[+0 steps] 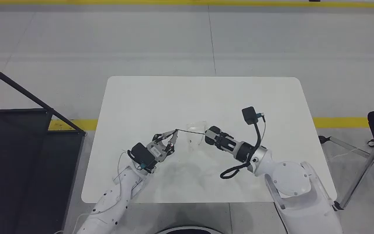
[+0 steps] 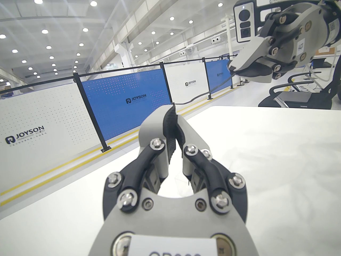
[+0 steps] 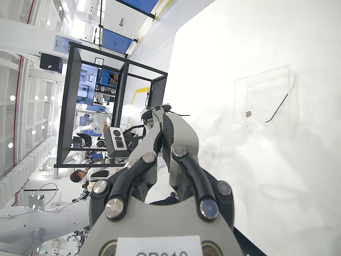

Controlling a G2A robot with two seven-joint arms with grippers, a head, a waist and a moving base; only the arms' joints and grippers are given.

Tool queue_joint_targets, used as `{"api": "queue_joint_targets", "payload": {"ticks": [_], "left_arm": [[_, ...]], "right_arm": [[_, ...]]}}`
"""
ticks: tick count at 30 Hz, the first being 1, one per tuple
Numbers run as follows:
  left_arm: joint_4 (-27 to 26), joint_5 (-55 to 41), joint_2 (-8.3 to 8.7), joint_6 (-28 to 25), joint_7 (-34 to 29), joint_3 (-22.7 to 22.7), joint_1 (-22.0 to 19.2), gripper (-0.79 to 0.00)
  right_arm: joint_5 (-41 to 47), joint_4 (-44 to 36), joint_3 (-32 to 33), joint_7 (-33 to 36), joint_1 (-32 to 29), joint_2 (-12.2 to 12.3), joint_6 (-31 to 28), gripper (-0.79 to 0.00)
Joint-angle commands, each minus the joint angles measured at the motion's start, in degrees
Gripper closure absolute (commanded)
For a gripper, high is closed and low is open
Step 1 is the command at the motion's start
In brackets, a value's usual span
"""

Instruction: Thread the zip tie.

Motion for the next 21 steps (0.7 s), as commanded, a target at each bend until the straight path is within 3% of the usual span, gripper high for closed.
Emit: {"api": "queue_joint_targets", "payload": {"ticks": [1,21], "left_arm": [[0.0,0.0,0.0,0.0,0.0,0.0,0.0,0.0],[0.0,0.0,0.0,0.0,0.0,0.0,0.0,0.0]], "right_arm": [[-0.1,0.0,0.0,0.0,0.0,0.0,0.2,0.0],[-0.6,0.3,-0.6,0.5,1.1,0.2,1.8,0.0]]}}
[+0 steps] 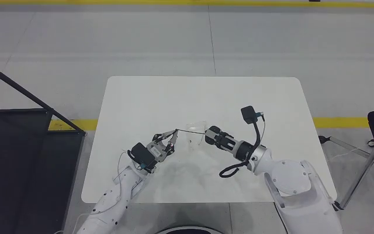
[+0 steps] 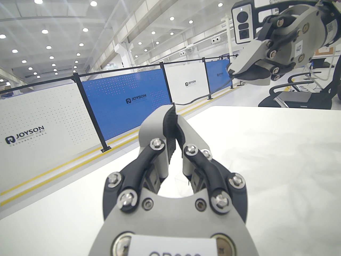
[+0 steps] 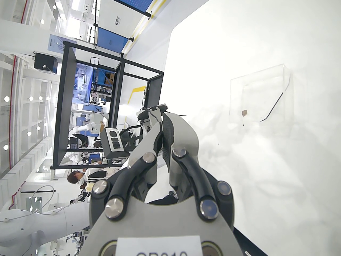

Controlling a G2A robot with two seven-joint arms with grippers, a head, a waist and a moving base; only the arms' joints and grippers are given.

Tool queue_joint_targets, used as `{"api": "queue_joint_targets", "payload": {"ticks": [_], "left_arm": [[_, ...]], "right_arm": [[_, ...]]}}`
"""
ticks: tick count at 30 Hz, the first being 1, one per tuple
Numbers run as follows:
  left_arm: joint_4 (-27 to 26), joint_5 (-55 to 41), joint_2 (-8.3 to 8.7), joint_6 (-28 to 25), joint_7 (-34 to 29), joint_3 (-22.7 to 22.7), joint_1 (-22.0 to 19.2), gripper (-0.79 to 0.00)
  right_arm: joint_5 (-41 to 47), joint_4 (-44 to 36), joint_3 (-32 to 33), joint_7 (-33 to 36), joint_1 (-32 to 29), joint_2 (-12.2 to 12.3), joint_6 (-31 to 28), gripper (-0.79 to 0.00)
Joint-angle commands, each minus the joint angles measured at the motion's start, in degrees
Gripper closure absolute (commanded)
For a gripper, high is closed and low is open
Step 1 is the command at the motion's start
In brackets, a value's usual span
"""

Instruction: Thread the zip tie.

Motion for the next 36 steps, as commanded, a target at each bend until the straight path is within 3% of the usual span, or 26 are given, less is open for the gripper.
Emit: {"api": "queue_joint_targets", "payload": {"ticks": [1,36], "left_arm": [[0.0,0.0,0.0,0.0,0.0,0.0,0.0,0.0],[0.0,0.0,0.0,0.0,0.0,0.0,0.0,0.0]], "right_arm": [[0.0,0.0,0.0,0.0,0.1,0.0,0.2,0.0],[0.9,0.0,-0.1,-0.2,0.1,0.3,-0.2,0.0]]}}
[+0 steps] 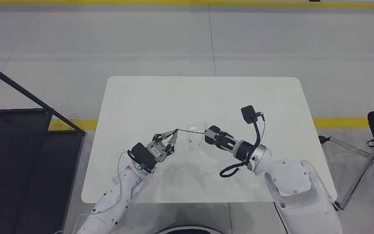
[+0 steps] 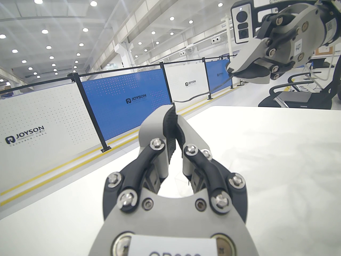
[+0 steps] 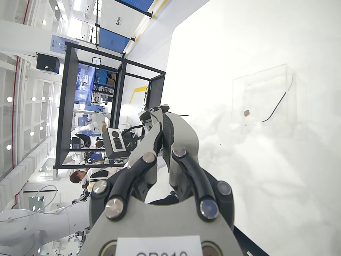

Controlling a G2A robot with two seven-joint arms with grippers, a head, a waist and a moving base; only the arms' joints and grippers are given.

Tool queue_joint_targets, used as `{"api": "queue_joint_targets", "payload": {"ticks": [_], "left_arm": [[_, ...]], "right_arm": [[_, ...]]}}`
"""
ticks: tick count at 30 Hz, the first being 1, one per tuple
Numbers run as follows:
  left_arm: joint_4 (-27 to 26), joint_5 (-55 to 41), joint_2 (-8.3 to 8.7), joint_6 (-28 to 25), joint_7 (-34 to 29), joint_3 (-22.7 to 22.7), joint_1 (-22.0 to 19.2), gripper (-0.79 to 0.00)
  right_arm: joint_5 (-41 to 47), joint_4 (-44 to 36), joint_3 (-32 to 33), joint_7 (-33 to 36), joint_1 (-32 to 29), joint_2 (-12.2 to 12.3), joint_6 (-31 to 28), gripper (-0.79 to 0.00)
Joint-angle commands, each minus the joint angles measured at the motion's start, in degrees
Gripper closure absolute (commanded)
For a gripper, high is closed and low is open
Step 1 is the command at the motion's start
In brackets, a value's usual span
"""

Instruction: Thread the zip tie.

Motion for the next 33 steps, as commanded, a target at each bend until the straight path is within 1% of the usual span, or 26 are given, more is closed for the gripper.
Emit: {"api": "queue_joint_targets", "payload": {"ticks": [1,7,23,26,33], "left_arm": [[0.0,0.0,0.0,0.0,0.0,0.0,0.0,0.0],[0.0,0.0,0.0,0.0,0.0,0.0,0.0,0.0],[0.0,0.0,0.0,0.0,0.0,0.0,0.0,0.0],[0.0,0.0,0.0,0.0,0.0,0.0,0.0,0.0],[0.0,0.0,0.0,0.0,0.0,0.0,0.0,0.0]], "right_arm": [[0.0,-0.1,0.0,0.1,0.0,0.0,0.0,0.0],[-2.3,-0.6,0.4,0.0,-0.8,0.3,1.2,0.0],[-2.3,-0.6,0.4,0.0,-0.8,0.3,1.2,0.0],[-2.0,-0.3,0.5,-0.8,-1.3,0.3,0.2,0.0],[0.0,0.2,1.8,1.5,-1.5,0.5,-1.7,0.0]]}}
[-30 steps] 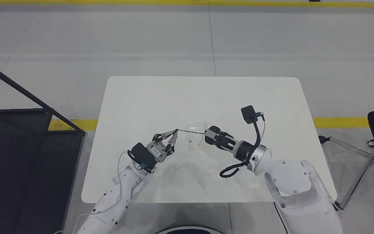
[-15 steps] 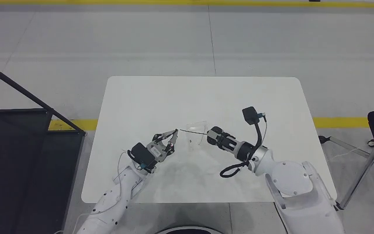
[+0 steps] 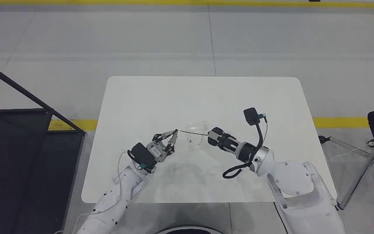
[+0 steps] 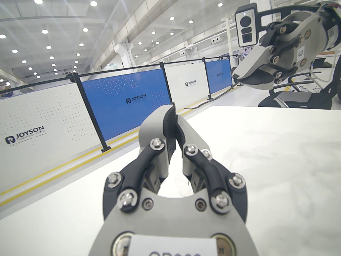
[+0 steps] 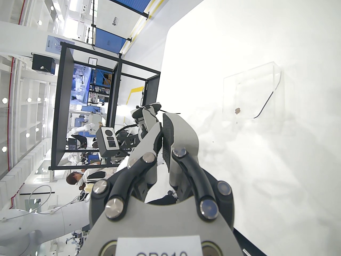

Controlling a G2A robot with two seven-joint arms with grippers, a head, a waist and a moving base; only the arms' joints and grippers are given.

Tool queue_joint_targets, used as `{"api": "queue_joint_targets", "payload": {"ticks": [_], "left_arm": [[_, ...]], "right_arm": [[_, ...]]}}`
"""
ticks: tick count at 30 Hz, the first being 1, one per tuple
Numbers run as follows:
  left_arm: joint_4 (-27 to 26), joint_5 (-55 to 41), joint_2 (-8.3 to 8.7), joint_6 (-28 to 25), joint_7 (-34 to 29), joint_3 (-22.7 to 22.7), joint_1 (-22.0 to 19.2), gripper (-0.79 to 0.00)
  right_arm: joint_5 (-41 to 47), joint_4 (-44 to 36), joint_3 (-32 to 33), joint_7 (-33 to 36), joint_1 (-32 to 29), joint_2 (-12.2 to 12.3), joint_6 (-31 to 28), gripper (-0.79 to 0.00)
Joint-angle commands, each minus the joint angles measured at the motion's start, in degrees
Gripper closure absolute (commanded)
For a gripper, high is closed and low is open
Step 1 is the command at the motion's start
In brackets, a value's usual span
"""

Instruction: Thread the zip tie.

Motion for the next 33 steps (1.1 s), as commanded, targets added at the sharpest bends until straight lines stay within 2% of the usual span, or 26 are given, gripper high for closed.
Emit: {"api": "queue_joint_targets", "payload": {"ticks": [1,33], "left_arm": [[0.0,0.0,0.0,0.0,0.0,0.0,0.0,0.0],[0.0,0.0,0.0,0.0,0.0,0.0,0.0,0.0]], "right_arm": [[0.2,-0.2,0.1,0.7,-0.2,0.1,-0.5,0.0],[2.2,1.4,-1.6,1.2,2.7,0.1,1.0,0.0]]}}
